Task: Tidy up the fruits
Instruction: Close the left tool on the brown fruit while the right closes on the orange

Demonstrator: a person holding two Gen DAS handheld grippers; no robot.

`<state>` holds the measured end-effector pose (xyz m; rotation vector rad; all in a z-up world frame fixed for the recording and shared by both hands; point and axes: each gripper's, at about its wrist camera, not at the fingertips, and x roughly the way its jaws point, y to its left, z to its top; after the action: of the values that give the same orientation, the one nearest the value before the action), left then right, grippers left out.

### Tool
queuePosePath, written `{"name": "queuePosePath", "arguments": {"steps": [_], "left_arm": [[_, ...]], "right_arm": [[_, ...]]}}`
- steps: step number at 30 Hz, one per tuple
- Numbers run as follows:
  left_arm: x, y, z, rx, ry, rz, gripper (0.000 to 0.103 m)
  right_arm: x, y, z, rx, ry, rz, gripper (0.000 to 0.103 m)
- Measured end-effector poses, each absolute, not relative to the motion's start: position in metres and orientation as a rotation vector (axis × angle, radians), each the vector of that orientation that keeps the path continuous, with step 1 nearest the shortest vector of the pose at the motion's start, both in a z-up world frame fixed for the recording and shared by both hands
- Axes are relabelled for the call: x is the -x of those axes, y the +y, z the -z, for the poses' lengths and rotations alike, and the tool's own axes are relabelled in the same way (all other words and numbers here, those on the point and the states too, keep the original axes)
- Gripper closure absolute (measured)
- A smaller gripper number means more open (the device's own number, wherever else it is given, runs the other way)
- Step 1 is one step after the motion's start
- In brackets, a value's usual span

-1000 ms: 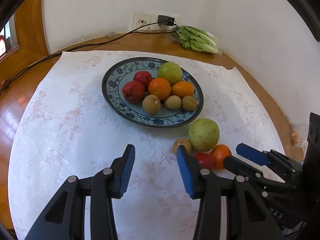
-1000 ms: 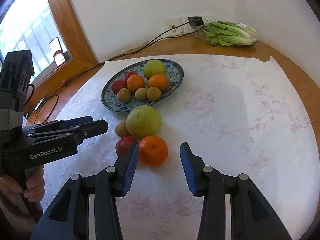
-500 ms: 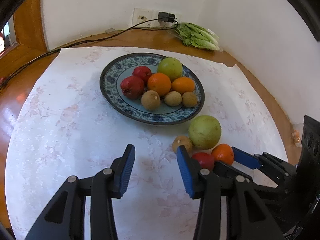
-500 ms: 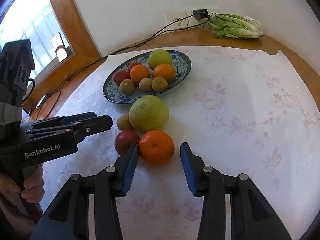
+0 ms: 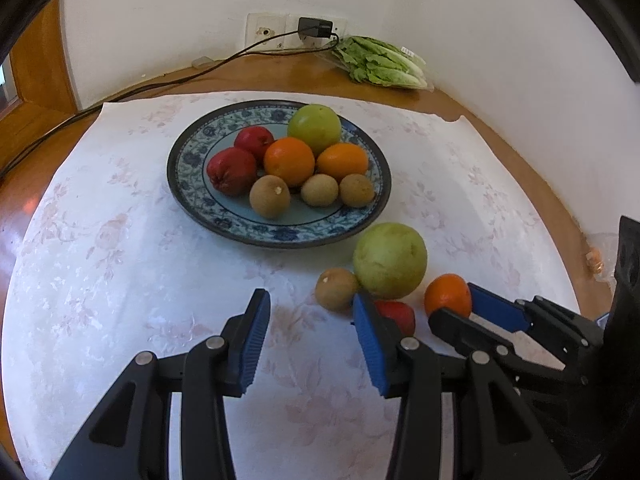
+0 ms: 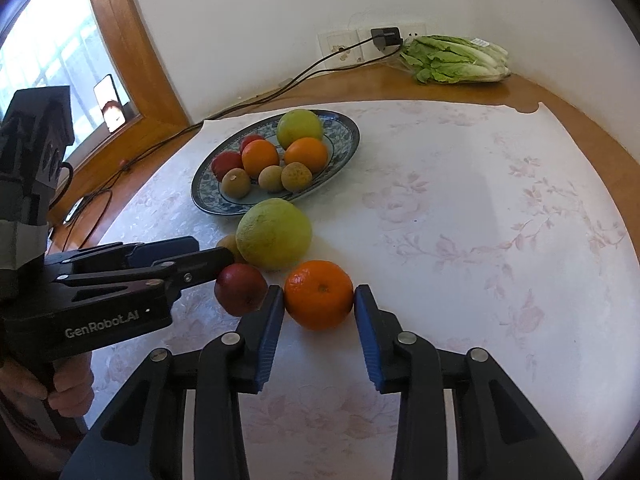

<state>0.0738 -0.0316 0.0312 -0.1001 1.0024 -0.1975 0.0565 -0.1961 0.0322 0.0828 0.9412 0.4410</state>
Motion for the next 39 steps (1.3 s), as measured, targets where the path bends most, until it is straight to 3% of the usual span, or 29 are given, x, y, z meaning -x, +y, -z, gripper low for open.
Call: {"name": "queuePosePath", "arguments": {"steps": [12, 22, 39], "left_arm": [[-0.0818, -0.0344, -0.0251, 0.114, 0.985, 0.198, 0.058], [-0.0812, -0.0373, -0.0242, 0.127, 0.973, 0.244, 0.077], [-0.075, -0.0278, -0.0328, 0.132, 0.955, 0.239, 0.077]], "right_arm": [[-0.0564, -0.1973, -0.0281, -0.115, 0.953, -0.455, 0.066], [-0.0567, -0.1976, -0.0281, -0.117, 0.952, -0.455, 0.066], [-0.0567, -0.1977, -0.0287, -0.123, 0.952, -0.446, 0.066]]}}
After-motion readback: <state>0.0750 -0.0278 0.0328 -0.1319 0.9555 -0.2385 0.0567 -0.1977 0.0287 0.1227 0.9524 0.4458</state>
